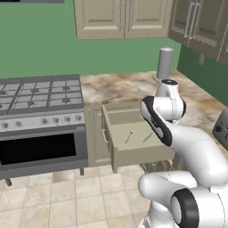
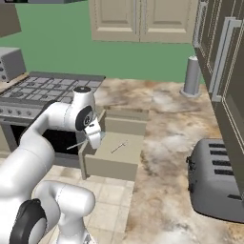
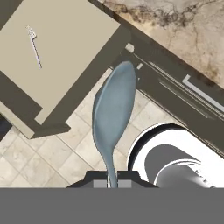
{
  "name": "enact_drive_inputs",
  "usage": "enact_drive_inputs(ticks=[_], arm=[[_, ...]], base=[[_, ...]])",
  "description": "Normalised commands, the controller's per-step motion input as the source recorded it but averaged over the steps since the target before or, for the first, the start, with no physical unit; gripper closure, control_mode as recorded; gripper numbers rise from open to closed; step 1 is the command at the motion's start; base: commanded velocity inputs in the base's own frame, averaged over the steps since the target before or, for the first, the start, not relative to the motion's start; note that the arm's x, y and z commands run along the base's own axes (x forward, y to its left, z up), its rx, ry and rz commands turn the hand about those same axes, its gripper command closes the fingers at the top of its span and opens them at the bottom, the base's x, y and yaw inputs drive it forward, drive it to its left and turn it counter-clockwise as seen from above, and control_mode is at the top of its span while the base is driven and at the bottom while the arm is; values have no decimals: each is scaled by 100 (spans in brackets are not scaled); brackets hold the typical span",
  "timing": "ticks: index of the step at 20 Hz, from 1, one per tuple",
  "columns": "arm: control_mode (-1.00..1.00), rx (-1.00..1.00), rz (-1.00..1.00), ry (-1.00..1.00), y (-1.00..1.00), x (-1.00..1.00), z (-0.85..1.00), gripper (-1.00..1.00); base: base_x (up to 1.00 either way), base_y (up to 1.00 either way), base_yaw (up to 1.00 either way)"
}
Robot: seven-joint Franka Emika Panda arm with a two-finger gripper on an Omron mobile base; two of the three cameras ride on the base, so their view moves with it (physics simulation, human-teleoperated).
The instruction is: Organize the utensils by type. Pick up the wooden spoons from the counter and place them in the open cabinet. Then pick up the metallic utensils from the counter and place them in the open drawer.
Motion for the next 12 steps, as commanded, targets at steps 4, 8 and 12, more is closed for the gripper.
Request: enact_drive_inputs(ticks=[4,8,12], arm=[[100,0,0,0,0,0,0,100],[100,0,0,0,0,0,0,100],[100,0,0,0,0,0,0,100]], base=[[42,-22,4],[43,-21,4],[50,-17,4]])
